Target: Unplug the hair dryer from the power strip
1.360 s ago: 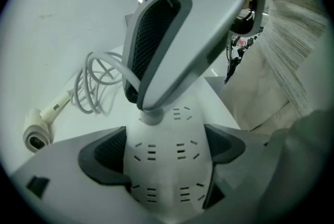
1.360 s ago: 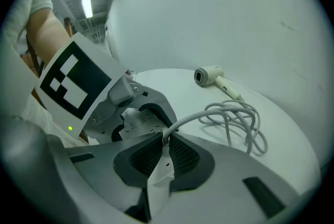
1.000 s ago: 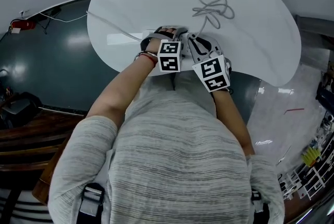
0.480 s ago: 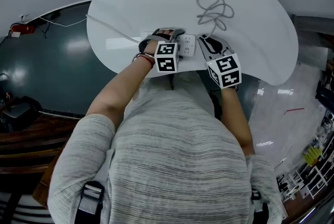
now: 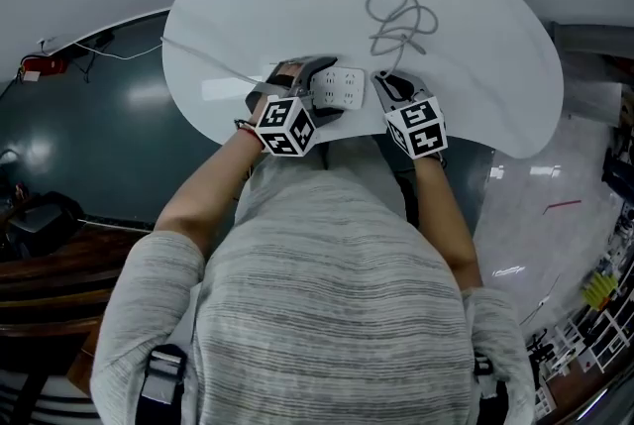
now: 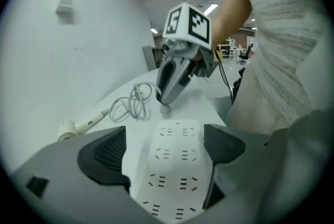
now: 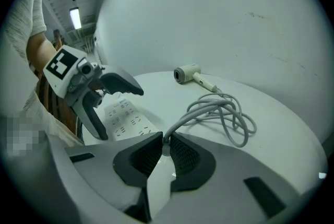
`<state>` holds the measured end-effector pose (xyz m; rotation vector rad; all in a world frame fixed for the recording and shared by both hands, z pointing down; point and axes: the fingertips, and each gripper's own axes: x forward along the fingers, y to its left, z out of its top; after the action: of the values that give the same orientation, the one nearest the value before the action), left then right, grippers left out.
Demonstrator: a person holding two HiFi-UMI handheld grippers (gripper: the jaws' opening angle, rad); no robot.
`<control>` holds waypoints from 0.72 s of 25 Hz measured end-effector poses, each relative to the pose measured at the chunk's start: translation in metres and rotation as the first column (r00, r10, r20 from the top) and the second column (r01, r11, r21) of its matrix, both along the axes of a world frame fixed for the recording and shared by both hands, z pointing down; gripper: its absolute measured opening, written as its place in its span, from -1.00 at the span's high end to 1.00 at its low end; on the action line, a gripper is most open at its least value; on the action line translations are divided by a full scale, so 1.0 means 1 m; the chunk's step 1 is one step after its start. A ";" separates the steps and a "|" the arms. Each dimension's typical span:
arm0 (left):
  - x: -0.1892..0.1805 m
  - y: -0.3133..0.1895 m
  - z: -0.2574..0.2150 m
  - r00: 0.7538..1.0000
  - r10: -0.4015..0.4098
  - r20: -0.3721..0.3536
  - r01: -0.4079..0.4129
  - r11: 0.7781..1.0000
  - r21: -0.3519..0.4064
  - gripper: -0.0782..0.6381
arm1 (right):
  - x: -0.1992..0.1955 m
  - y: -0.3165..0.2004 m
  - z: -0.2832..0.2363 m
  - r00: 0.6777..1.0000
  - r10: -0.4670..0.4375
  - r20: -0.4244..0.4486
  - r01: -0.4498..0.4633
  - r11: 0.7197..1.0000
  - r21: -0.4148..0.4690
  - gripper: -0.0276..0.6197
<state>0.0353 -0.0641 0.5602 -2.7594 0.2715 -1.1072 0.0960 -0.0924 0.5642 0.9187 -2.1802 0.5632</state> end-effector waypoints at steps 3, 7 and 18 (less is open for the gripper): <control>-0.007 -0.005 -0.029 0.985 -0.113 -0.134 0.107 0.993 -0.051 -0.52 | -0.003 0.001 0.009 1.000 -0.020 -0.023 0.020 1.000 -0.009 0.74; -0.021 -0.009 -0.064 0.903 -0.299 -0.307 0.247 0.949 -0.198 -0.49 | -0.004 0.004 0.016 0.998 -0.034 -0.049 0.033 0.999 -0.021 0.74; -0.052 -0.013 -0.100 0.760 -0.491 -0.425 0.338 0.858 -0.388 0.76 | 0.001 0.004 0.018 0.998 0.039 -0.044 -0.044 0.990 -0.131 0.59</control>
<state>-0.0163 -0.0772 0.4599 -3.3284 0.9071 -0.4574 0.0975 -0.0880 0.5826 0.8984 -2.0642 0.6941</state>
